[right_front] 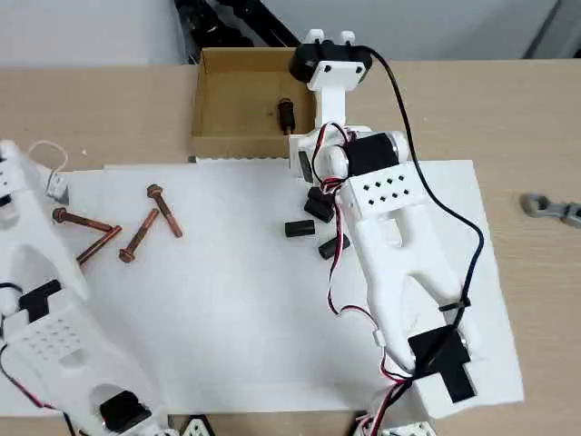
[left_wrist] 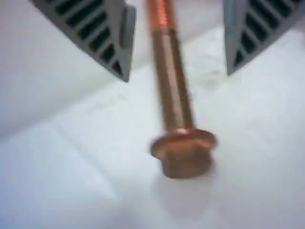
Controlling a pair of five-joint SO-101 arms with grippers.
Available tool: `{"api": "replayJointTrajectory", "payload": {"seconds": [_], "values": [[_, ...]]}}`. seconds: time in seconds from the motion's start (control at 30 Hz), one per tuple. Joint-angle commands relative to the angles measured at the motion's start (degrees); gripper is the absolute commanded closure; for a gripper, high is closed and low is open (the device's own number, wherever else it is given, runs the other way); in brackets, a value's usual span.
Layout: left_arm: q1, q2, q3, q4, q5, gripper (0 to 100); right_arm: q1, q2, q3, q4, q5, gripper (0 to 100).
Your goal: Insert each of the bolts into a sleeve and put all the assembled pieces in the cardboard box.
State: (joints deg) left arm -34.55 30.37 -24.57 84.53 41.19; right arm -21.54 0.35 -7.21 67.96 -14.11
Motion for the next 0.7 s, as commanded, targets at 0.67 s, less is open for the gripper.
{"api": "replayJointTrajectory", "payload": {"seconds": [0.67], "values": [[1.8,12.7,-2.2,-6.9,7.2,88,-0.5,-3.4,-0.3,0.1,-0.4,79.7]]}}
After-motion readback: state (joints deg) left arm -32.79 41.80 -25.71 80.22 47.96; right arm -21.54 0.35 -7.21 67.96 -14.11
